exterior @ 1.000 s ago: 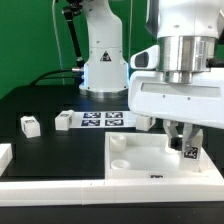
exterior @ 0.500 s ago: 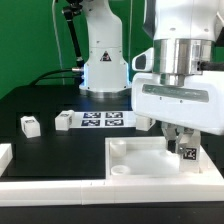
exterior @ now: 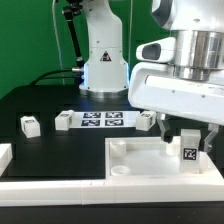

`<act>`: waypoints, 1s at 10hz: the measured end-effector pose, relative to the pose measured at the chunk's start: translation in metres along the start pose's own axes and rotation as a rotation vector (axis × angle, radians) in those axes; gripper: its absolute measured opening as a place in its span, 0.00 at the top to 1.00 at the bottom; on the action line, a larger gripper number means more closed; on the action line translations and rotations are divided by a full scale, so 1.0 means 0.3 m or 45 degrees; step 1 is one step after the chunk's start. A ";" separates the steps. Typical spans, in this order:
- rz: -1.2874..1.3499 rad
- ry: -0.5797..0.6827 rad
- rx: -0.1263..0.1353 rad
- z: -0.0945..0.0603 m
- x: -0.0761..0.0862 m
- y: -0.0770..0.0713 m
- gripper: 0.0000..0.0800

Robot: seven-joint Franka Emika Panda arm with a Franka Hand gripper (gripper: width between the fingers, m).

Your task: Assemble square table

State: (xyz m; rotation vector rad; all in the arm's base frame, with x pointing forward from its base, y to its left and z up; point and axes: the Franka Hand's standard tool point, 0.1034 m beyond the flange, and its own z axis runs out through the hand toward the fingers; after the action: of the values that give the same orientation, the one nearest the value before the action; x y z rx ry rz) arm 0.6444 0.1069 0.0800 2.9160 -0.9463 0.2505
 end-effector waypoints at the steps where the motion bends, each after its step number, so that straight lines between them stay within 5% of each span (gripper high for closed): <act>1: 0.004 -0.002 0.011 -0.006 0.011 0.001 0.21; 5: 0.048 -0.009 0.086 -0.116 0.038 0.006 0.19; 10: 0.048 -0.012 0.075 -0.101 0.034 0.015 0.19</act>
Offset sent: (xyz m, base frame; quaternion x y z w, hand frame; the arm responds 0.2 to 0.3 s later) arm -0.0178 0.0123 0.0287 0.0537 -0.0508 0.0228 0.9970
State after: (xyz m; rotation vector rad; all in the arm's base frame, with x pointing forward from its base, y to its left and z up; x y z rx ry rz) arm 0.6459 0.1008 0.1117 2.9573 -1.0136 0.2719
